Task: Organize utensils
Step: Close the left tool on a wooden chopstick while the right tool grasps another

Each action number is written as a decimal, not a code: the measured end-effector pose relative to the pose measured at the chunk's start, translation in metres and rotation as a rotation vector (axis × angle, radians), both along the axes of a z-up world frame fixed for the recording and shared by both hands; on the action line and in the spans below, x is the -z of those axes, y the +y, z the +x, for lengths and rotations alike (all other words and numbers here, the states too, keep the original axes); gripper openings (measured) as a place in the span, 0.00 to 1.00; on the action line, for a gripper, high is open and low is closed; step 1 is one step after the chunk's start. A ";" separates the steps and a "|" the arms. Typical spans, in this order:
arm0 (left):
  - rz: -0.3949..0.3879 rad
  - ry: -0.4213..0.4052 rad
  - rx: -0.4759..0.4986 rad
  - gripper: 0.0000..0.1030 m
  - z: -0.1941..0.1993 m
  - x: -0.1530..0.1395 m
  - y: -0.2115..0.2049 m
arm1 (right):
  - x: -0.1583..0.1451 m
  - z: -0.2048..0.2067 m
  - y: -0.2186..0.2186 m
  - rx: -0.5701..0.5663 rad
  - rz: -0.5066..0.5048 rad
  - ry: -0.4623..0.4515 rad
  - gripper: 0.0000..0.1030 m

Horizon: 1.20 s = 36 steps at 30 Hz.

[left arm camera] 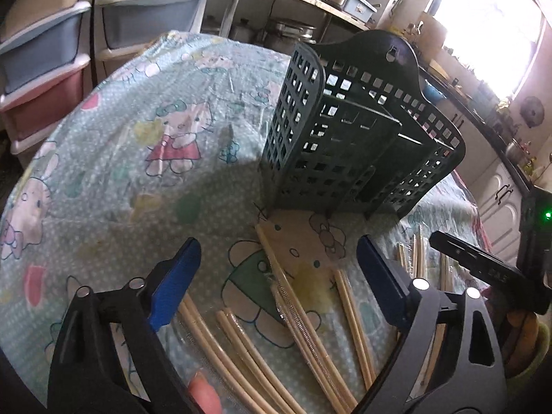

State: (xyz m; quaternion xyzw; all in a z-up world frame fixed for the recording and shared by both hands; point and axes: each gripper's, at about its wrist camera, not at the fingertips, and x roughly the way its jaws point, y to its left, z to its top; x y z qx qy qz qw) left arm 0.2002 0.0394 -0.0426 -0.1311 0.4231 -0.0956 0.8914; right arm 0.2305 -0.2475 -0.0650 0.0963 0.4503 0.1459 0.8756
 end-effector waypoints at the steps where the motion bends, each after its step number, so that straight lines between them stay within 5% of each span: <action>1: -0.005 0.010 0.002 0.78 0.002 0.002 0.000 | 0.001 0.001 0.001 -0.002 0.000 0.003 0.53; 13: -0.068 0.093 -0.002 0.54 0.028 0.023 0.005 | 0.012 0.019 0.001 -0.021 0.015 0.042 0.40; 21: -0.057 0.084 -0.014 0.31 0.032 0.024 0.006 | 0.015 0.030 -0.001 -0.013 0.010 0.041 0.24; 26: -0.044 0.085 -0.019 0.07 0.033 0.025 0.007 | 0.014 0.029 -0.004 -0.009 0.032 0.021 0.11; 36: -0.079 0.016 0.009 0.05 0.019 0.001 0.012 | -0.012 0.010 -0.024 0.009 0.126 -0.088 0.06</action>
